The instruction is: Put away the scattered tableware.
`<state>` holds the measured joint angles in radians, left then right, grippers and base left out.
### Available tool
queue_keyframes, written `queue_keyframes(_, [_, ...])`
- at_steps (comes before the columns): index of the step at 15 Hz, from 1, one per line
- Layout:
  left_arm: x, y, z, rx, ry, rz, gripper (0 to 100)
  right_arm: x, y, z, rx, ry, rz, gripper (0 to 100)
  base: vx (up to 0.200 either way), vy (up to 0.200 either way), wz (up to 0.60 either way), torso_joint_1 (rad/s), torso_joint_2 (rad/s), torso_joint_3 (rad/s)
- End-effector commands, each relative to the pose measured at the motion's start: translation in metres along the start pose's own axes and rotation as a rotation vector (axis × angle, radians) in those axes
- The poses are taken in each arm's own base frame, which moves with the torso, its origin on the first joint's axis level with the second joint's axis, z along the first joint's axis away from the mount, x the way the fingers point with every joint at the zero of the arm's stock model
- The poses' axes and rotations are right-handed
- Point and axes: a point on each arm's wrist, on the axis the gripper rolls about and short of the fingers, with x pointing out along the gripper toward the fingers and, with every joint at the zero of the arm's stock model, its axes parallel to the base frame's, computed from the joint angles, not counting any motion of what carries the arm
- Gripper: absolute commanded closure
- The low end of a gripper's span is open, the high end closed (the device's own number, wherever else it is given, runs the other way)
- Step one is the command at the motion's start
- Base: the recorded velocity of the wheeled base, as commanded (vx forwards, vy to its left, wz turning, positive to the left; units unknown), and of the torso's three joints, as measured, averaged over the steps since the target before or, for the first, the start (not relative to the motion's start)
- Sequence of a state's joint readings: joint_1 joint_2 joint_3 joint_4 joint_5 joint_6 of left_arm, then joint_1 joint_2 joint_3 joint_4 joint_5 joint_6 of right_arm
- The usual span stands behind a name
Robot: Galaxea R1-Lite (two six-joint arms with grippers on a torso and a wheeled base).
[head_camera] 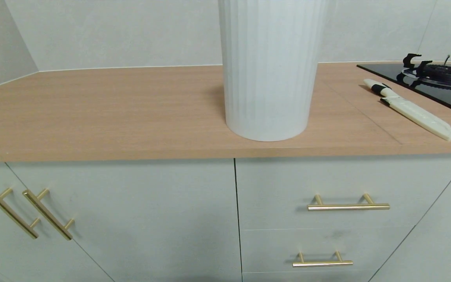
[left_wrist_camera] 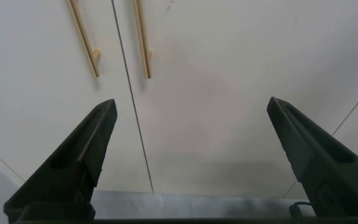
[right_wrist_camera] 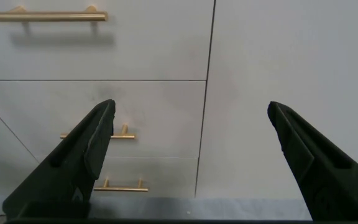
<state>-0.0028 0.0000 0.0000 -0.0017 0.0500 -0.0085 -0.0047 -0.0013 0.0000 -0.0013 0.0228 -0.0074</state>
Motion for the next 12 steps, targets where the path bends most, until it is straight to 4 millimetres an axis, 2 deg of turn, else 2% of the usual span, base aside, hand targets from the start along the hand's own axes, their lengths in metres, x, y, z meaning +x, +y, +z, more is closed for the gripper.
queue_keyframes(1, [0.0000,0.0000,0.0000,-0.001,0.000,0.000,0,0.0001,0.0000,0.0001,0.000,0.001,0.000,0,0.000,0.000,0.00,0.000,0.00,0.000])
queue_keyframes(5, [0.0000,0.0000,0.0000,-0.001,0.000,0.000,0,0.0001,0.0000,0.0001,0.000,0.001,0.000,0,0.000,0.000,0.00,0.007,-0.02,-0.021])
queue_keyframes(9, [0.0000,0.0000,0.0000,-0.001,0.000,0.000,0,0.0001,0.0000,0.0001,0.000,0.001,0.000,0,0.000,0.000,0.00,0.081,-0.26,-0.253])
queue_keyframes(12, [0.0000,0.0000,0.0000,-0.001,0.000,0.000,0,0.0001,0.0000,0.0001,0.000,0.001,0.000,0,0.000,0.000,0.00,0.159,-0.52,-0.286])
